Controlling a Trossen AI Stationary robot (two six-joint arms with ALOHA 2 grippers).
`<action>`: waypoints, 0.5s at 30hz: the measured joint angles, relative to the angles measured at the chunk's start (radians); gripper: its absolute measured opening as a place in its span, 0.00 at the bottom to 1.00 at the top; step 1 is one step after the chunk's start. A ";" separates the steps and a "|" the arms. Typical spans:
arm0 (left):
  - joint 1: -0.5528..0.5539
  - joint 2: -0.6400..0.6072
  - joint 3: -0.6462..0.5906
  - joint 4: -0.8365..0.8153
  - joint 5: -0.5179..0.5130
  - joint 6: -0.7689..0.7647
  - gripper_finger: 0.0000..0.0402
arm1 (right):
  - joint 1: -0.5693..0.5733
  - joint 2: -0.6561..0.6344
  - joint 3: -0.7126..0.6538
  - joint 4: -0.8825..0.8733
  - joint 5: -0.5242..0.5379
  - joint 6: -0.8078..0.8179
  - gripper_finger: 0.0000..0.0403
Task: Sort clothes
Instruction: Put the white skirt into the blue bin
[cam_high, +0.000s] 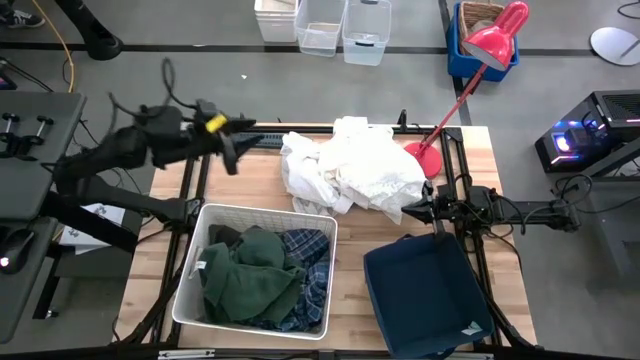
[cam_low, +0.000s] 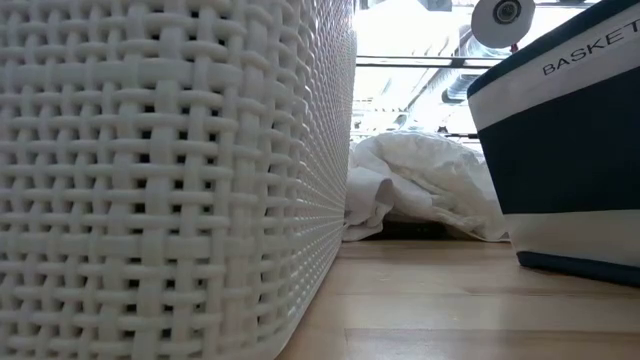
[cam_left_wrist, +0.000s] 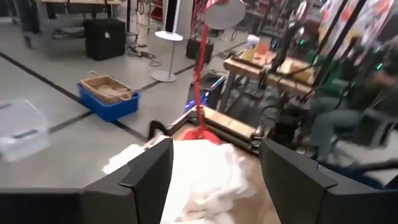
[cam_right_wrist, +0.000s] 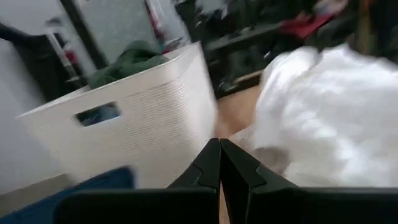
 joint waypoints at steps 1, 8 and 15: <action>-0.003 0.005 -0.031 0.040 0.000 -0.028 0.57 | 0.000 0.000 0.000 0.033 0.037 -0.005 0.00; -0.005 0.010 -0.202 0.220 -0.002 -0.210 0.57 | -0.002 0.002 0.000 0.632 0.566 0.348 0.00; 0.053 0.005 -0.227 0.392 -0.039 -0.118 0.57 | -0.024 0.193 0.154 0.622 0.418 0.366 0.00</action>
